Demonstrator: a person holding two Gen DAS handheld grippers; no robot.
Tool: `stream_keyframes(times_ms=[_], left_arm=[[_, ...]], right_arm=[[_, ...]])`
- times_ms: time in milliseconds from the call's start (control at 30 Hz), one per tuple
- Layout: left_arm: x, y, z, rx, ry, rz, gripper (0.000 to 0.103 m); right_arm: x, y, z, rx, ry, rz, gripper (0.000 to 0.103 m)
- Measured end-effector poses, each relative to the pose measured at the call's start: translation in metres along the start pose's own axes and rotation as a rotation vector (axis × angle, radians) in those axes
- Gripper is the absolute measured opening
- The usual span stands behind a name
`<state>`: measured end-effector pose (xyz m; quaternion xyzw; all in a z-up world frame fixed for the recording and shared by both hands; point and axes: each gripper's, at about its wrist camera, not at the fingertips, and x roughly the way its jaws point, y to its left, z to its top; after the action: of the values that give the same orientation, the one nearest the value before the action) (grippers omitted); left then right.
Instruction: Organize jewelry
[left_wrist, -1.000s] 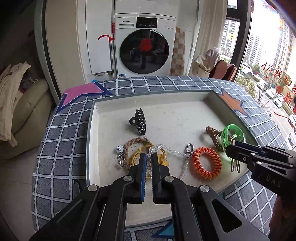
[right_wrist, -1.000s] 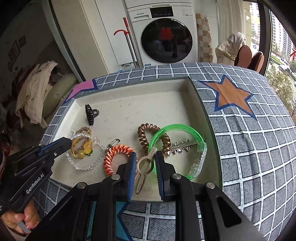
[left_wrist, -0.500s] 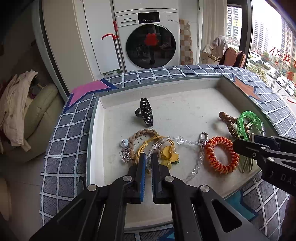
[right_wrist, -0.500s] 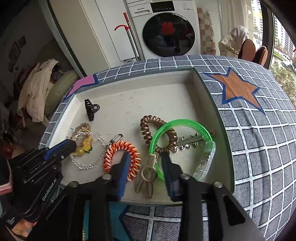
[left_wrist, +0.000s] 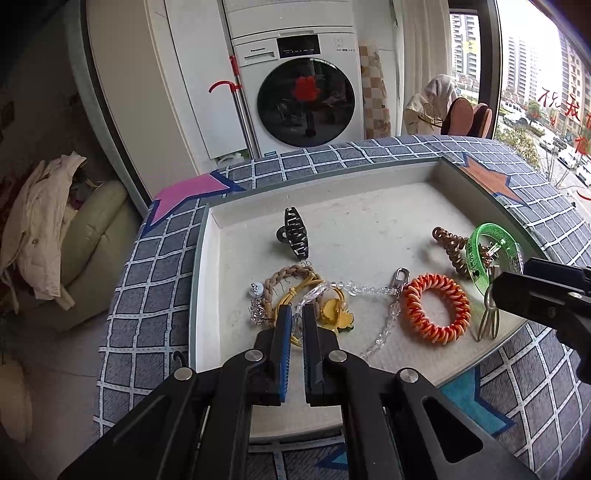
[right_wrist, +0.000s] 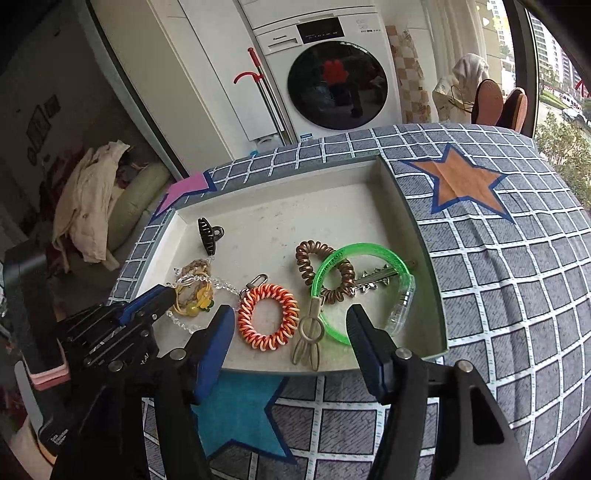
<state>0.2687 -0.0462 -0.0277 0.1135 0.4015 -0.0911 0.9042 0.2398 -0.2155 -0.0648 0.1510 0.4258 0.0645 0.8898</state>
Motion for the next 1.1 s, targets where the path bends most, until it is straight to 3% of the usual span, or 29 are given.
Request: stream_keyframes(times_ms=[233, 633, 667, 700, 800, 933, 1000, 1067, 1100], left_arm=[[-0.012, 0.009, 0.001, -0.022, -0.025, 0.02, 0.025], [-0.018, 0.015, 0.002, -0.063, -0.035, -0.008, 0.025], [-0.019, 0.016, 0.002, -0.066, -0.039, -0.007, 0.042], [-0.021, 0.016, 0.002, -0.067, -0.039, -0.004, 0.103], [-0.023, 0.015, 0.0, -0.065, -0.073, 0.039, 0.103], [-0.015, 0.016, -0.003, -0.075, -0.069, 0.034, 0.103], [-0.012, 0.016, -0.006, -0.079, -0.07, 0.036, 0.103], [-0.009, 0.015, -0.01, -0.083, -0.071, 0.041, 0.103], [-0.009, 0.015, -0.011, -0.086, -0.072, 0.044, 0.103]], right_arm=[[-0.008, -0.005, -0.005, -0.007, -0.006, -0.033, 0.067], [-0.019, -0.005, -0.008, -0.025, -0.025, -0.062, 0.067], [-0.02, -0.004, -0.008, -0.025, -0.027, -0.061, 0.067], [-0.021, -0.004, -0.008, -0.026, -0.03, -0.062, 0.067], [-0.023, -0.003, -0.008, -0.034, -0.04, -0.076, 0.069], [-0.029, 0.001, -0.011, -0.052, -0.062, -0.105, 0.087], [-0.033, 0.003, -0.014, -0.062, -0.085, -0.121, 0.087], [-0.037, 0.005, -0.018, -0.067, -0.116, -0.125, 0.102], [-0.04, 0.005, -0.021, -0.066, -0.138, -0.121, 0.103]])
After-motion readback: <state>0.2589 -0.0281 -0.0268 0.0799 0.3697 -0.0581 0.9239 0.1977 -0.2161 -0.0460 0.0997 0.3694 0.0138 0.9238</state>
